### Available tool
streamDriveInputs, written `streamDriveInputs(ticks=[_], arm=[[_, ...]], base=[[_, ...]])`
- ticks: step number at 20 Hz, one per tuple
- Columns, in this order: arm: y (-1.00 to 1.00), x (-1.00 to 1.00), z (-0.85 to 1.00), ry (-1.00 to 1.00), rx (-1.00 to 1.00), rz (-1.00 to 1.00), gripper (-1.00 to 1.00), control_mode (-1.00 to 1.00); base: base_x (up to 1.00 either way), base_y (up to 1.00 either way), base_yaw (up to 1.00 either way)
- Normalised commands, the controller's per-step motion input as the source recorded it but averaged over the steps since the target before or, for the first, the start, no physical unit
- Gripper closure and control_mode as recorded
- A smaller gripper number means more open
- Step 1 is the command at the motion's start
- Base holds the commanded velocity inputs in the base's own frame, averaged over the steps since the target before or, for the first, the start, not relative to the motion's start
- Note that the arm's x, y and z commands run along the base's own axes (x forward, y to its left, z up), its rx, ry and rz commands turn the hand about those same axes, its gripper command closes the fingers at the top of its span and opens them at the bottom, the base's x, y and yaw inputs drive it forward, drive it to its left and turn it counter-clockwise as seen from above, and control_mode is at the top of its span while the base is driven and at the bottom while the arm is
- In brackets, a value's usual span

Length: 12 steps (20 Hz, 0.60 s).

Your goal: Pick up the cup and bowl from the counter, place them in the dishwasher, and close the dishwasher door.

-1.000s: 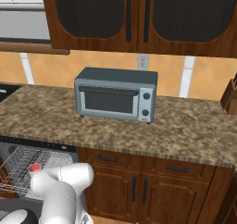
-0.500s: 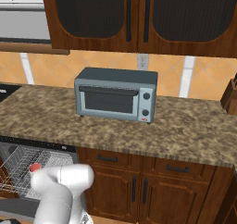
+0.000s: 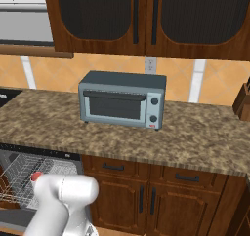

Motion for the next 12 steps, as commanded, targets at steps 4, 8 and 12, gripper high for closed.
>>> streamDriveInputs(ticks=[4, 8, 12], arm=[[0.10, 0.00, -0.84, -0.11, -0.07, -0.13, -1.00, -1.00], [0.22, 0.00, -0.70, -0.21, -0.01, -0.02, -1.00, -1.00], [0.22, 0.29, -0.70, -0.30, -0.05, 0.00, -1.00, -1.00]], base=[[0.00, 0.00, 0.00], [0.00, 0.00, 0.00], [0.00, 0.00, 0.00]])
